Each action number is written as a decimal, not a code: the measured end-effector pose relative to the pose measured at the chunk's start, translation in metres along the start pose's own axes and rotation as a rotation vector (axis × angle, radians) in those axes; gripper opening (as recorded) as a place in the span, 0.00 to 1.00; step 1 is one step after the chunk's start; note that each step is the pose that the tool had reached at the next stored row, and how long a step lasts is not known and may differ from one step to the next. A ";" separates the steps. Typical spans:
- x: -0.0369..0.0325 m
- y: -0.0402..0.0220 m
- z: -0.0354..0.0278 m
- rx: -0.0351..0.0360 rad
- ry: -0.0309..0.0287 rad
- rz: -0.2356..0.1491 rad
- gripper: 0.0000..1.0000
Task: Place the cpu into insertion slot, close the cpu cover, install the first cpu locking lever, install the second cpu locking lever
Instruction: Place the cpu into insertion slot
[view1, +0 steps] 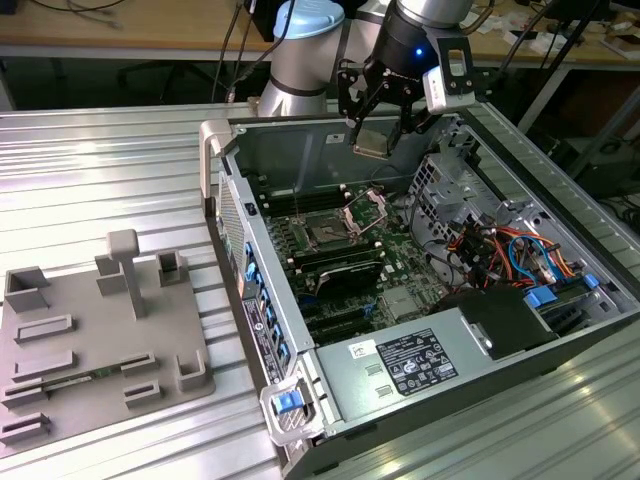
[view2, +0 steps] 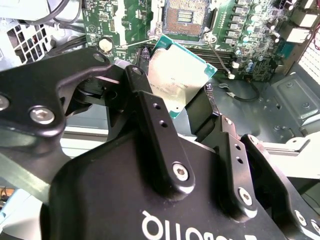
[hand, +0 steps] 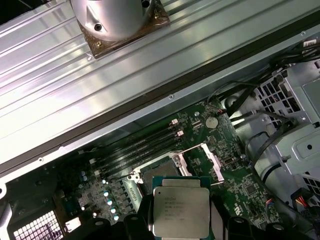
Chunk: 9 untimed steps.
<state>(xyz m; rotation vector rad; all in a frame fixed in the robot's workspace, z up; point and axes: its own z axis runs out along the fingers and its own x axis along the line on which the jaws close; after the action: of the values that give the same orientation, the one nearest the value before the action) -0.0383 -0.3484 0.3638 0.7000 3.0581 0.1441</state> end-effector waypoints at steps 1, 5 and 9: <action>0.0000 0.0000 0.0000 0.0000 -0.0001 0.001 0.55; 0.0000 0.0000 0.0000 -0.0002 -0.0009 0.010 0.55; 0.0000 0.0000 0.0000 -0.0004 -0.0020 0.022 0.55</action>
<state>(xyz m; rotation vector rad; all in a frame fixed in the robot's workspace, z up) -0.0383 -0.3484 0.3638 0.7341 3.0491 0.1441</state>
